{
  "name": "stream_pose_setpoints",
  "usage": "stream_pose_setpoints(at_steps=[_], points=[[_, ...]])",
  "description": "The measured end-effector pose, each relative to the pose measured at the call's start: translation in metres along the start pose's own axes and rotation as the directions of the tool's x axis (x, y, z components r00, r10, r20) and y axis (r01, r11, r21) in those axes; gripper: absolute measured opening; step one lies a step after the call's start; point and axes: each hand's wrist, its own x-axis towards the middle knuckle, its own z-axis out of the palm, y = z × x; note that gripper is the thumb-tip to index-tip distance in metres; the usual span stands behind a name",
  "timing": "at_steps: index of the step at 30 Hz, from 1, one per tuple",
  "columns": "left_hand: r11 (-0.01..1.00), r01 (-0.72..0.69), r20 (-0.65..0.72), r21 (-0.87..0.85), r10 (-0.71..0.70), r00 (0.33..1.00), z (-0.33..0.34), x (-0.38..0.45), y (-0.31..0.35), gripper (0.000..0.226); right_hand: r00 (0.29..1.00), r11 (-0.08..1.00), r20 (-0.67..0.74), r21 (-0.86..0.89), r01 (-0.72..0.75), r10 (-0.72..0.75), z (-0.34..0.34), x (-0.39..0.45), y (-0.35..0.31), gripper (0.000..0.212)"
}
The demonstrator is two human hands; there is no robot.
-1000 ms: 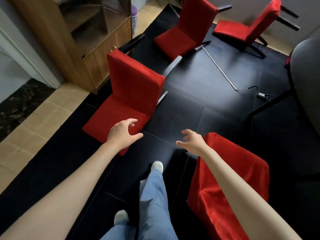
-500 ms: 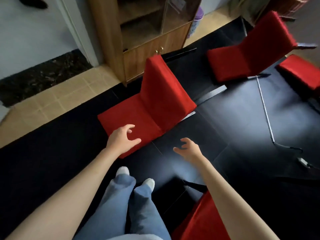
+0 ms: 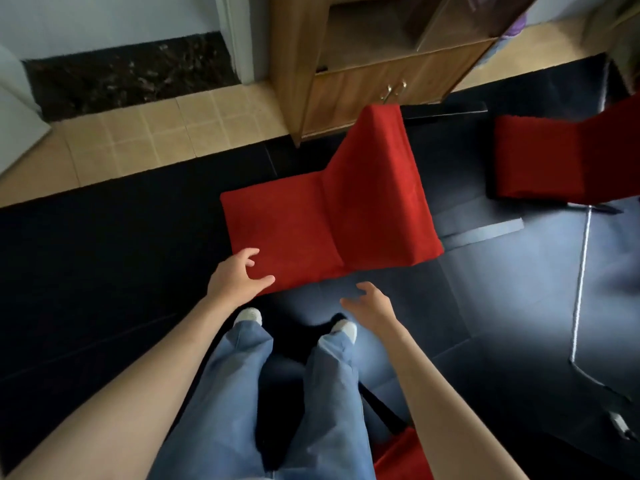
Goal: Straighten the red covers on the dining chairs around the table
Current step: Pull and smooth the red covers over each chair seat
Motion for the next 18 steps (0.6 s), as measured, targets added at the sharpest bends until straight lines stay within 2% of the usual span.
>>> stream_pose_setpoints(at_steps=[10,18], points=[[0.943,0.263,-0.073,-0.203,-0.283,0.956,0.099,0.048,-0.017,0.072,0.986,0.985,0.145,-0.140,0.103,-0.082,0.003,0.123,0.023,0.072],[0.870,0.370,-0.110,-0.327,-0.424,0.899,0.202,0.109,-0.072,0.077,0.988,0.992,0.128,-0.087,0.096,-0.084,0.077,0.228,0.055,0.073]])
